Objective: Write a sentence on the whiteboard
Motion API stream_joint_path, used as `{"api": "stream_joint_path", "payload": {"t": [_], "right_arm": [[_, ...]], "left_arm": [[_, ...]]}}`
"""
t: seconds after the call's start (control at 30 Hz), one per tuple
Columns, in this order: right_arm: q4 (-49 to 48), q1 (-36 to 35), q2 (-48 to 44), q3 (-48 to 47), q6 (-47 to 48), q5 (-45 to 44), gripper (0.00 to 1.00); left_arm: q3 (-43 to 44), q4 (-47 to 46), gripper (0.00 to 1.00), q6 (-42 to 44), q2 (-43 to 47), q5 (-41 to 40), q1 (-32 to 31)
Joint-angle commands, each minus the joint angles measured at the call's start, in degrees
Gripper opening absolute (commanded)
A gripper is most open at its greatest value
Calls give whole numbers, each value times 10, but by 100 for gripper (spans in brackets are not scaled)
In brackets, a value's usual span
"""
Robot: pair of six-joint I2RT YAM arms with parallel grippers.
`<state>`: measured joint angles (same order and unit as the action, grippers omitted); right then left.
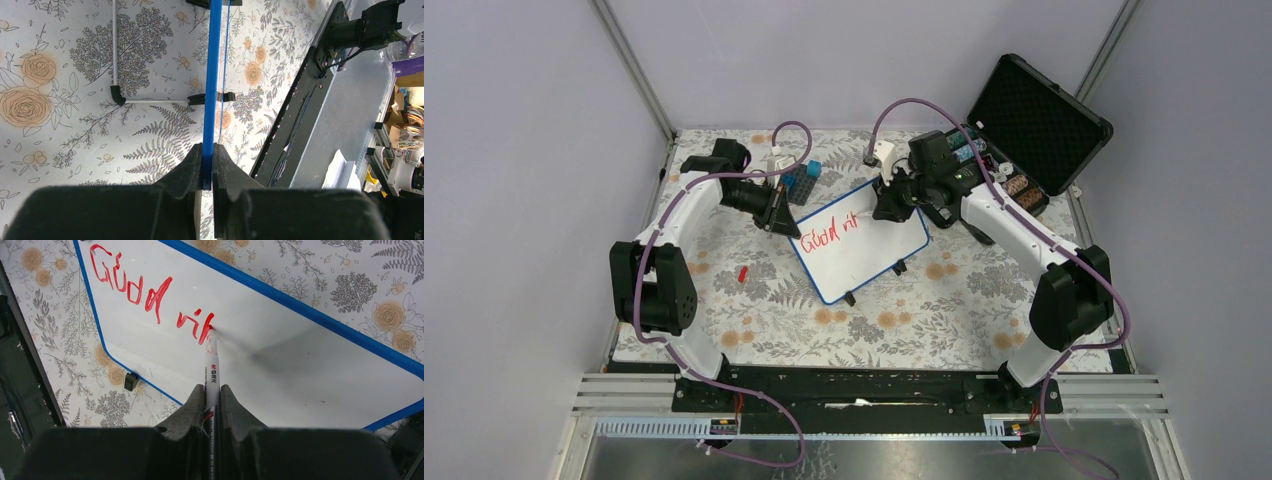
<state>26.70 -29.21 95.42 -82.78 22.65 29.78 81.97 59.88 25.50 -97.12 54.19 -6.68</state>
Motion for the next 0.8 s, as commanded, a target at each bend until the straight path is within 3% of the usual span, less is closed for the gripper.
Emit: {"api": "stream_joint_path", "payload": {"t": [0.0,0.77], "right_arm": [[-16,7,3,-18,3,-22,0],[5,1,-17,26,15,2,0]], "left_arm": [[2,-15,0,6,-2,-21,-8],[2,-15,0,7,-1,-20,-8]]}}
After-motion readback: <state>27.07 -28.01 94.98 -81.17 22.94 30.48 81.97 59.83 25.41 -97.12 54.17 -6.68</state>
